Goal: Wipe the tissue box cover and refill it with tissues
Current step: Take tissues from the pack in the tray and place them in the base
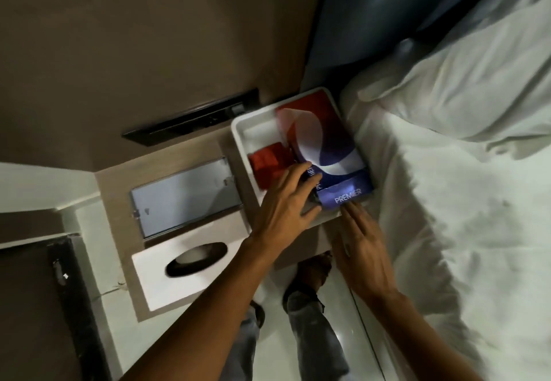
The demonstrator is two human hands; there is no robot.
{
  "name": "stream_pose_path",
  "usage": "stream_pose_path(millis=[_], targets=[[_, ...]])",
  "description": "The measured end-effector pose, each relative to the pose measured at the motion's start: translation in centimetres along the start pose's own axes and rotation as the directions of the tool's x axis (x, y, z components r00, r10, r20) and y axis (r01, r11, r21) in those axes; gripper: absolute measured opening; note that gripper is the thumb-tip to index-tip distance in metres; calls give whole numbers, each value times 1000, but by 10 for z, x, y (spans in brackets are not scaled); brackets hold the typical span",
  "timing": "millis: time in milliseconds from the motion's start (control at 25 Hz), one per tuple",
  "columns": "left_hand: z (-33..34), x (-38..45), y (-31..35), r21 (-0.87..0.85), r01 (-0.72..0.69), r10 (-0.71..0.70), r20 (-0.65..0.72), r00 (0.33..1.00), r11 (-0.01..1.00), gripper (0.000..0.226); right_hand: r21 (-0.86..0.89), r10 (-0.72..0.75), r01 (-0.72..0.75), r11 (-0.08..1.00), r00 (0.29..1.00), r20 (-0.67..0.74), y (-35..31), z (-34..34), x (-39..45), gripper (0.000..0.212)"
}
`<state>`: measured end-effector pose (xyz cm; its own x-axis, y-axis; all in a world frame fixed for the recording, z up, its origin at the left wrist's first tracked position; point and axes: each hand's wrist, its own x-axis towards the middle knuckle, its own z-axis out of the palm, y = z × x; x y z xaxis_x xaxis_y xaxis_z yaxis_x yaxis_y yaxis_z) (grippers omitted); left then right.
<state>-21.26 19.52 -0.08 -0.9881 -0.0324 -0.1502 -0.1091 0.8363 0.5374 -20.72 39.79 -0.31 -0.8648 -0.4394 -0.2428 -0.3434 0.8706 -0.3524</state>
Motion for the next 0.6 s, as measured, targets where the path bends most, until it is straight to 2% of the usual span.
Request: stream_pose_path(millis=[80,160,240,320,440,520,600], targets=[[7,14,8,44,-27,23,94,995,999,78,3,3,-3,1000,1000,11,6,-3,3,65],[12,18,11,58,-37,31,107,994,998,82,44,-31,31,999,999,12,8,-7,7,76],[14,20,14,14,-12,11,48,999,1000,70,116,-82,81,990,997,0,10,-10,11,89],[12,22,16,-59,26,-28,-40,999,998,48,196,-85,85,977,996,-6,12,-13,16,93],[1,25,17,-143,38,-45,-43,998,989,31,286,-50,52,957,999,-14,16,-22,22,69],[-10,25,21,-244,45,-49,-12,999,969,29,318,-58,62,946,998,-25,17,-32,30,58],[-27,29,25,-345,46,-65,-42,997,937,27,312,-103,110,944,994,-39,17,-44,43,51]])
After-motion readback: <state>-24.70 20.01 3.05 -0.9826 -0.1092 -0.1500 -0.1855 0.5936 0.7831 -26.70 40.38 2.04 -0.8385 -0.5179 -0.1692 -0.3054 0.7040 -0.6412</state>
